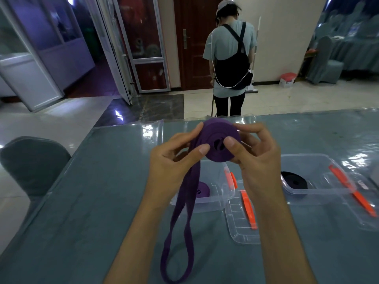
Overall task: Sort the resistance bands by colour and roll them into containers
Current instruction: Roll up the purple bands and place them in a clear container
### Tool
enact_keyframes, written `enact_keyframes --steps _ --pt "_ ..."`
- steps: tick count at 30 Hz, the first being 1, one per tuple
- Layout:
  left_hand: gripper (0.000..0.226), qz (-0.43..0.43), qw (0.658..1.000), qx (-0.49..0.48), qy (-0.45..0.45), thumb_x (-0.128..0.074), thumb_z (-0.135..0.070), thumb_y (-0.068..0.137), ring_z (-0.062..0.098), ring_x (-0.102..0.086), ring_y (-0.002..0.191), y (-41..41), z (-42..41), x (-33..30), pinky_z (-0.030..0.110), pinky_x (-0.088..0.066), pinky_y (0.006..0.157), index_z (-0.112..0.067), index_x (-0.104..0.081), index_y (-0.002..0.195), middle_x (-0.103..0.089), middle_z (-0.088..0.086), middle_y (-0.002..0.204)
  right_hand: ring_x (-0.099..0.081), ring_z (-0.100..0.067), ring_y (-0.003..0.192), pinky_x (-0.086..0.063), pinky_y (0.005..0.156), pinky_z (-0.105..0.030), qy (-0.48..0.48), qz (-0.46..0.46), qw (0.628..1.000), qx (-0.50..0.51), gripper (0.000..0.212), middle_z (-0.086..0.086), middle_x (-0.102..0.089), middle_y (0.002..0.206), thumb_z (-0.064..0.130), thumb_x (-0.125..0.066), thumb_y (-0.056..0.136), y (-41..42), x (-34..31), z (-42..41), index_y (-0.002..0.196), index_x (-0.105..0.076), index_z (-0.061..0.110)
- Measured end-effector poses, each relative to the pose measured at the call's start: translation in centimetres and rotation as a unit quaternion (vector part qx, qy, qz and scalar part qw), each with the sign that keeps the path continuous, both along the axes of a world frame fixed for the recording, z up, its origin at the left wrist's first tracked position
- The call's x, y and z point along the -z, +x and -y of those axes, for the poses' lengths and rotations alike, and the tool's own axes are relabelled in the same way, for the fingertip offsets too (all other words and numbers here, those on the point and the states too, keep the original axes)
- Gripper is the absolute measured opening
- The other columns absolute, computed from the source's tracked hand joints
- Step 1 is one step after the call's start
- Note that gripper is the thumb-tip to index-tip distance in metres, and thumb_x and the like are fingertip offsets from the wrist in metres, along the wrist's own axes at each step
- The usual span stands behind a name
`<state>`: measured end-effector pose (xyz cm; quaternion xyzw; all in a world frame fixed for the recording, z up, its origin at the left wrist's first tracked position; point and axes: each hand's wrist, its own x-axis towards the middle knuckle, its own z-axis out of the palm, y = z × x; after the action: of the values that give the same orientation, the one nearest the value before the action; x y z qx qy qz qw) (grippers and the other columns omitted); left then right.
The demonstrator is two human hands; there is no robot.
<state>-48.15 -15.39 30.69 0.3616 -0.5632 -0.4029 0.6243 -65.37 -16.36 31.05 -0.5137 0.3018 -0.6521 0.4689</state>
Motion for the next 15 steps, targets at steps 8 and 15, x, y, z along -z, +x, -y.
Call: enact_keyframes --steps 8,15 --pt "0.037 -0.020 0.999 -0.028 0.023 -0.080 -0.008 0.082 0.018 -0.076 0.108 -0.2 0.7 0.0 0.029 -0.060 0.094 -0.017 -0.075 0.118 -0.080 0.001 0.111 -0.078 -0.026 0.096 -0.064 0.077 -0.035 -0.013 -0.038 0.999 0.019 0.038 -0.004 -0.080 0.101 0.015 -0.080 0.079 0.0 -0.4 1.0 0.110 -0.061 0.022" --pt "0.039 -0.014 0.999 -0.048 0.015 -0.084 -0.008 0.075 0.015 -0.077 0.105 0.8 1.5 -0.8 0.025 -0.059 0.092 -0.020 -0.075 0.111 -0.081 -0.004 0.107 -0.078 -0.028 0.090 -0.064 0.075 -0.033 0.017 -0.064 0.997 -0.040 0.034 -0.010 -0.079 0.096 0.016 -0.081 0.075 -0.5 -0.5 2.3 0.098 -0.056 0.011"
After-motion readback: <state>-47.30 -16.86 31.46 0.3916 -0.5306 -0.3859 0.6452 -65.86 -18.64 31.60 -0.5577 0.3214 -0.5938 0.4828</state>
